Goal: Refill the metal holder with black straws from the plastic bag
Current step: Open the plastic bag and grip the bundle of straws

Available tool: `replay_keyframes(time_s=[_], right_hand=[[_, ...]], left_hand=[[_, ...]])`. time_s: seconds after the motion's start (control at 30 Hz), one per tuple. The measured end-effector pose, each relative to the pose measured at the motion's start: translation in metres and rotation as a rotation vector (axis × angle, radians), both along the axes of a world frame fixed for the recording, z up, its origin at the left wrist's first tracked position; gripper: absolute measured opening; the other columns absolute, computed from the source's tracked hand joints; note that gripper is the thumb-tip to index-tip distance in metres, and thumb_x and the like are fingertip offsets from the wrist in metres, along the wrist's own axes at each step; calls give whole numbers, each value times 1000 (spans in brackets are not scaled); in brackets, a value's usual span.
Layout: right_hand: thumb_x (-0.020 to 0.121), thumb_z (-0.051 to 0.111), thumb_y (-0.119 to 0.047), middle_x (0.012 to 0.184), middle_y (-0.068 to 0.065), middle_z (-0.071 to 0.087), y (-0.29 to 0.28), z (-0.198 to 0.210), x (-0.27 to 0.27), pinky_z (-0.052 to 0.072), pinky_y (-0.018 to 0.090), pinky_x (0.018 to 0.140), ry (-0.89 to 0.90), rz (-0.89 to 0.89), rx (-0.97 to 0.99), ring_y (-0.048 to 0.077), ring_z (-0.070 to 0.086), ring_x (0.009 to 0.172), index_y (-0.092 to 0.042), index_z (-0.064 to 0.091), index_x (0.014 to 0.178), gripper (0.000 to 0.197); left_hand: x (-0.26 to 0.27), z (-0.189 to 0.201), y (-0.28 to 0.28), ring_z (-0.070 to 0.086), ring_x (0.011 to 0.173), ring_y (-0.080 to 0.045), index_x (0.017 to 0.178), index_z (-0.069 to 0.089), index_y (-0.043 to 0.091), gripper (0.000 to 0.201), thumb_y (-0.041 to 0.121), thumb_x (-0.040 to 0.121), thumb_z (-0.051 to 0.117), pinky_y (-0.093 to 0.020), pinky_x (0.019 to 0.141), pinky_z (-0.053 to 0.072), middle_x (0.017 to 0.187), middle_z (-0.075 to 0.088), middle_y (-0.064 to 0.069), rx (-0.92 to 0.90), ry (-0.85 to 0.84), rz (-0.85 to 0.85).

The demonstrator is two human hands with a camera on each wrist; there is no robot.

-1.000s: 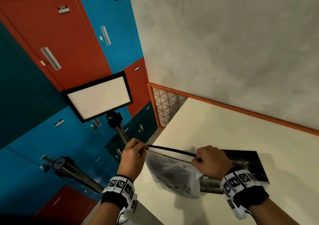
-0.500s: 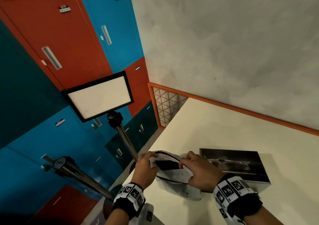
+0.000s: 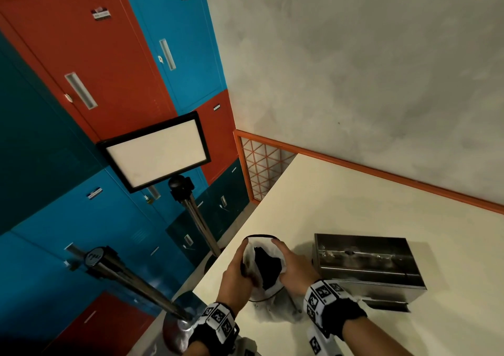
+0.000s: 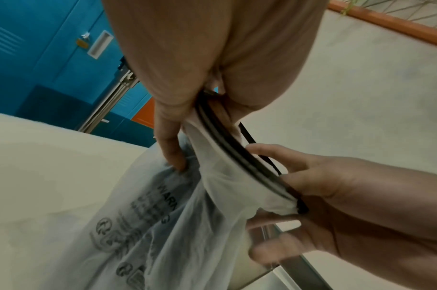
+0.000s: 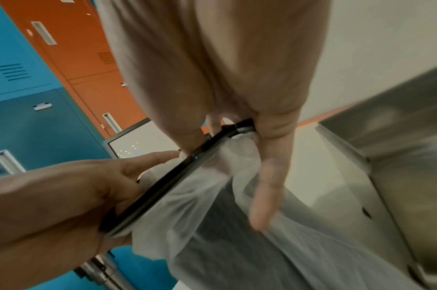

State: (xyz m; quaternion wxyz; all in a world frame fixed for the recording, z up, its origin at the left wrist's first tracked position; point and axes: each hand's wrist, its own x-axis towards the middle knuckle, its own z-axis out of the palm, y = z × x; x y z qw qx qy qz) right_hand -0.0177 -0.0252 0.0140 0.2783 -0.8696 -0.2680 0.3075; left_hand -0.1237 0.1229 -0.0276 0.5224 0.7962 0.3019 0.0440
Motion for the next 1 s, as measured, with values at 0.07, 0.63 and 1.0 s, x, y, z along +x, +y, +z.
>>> replay_keyframes(time_s=[0.07,0.63,1.0], right_hand=[[90,47,0,120,10,62,-1,-2,-6,51,38,95,35,-41,43,28,61,109,-49,13,148,83],[83,55,-6,121,5,48,-20,-21,-15,46,32,93,1,-44,78,26,53,112,-38,31,138,68],[88,60,-22,82,-5,57,5,-19,-8,33,13,53,70,-144,155,14,57,71,-29,34,137,56]], left_hand=[[1,1,-4,49,135,-12,145,34,58,86,-4,87,43,-45,115,41,144,55,13,-69,1,21],[-11,2,-1,58,125,-18,153,20,50,84,3,90,49,-33,104,46,139,57,7,60,120,-62],[7,11,-16,59,118,-14,135,46,38,48,37,89,60,-36,104,46,130,62,8,-180,23,-4]])
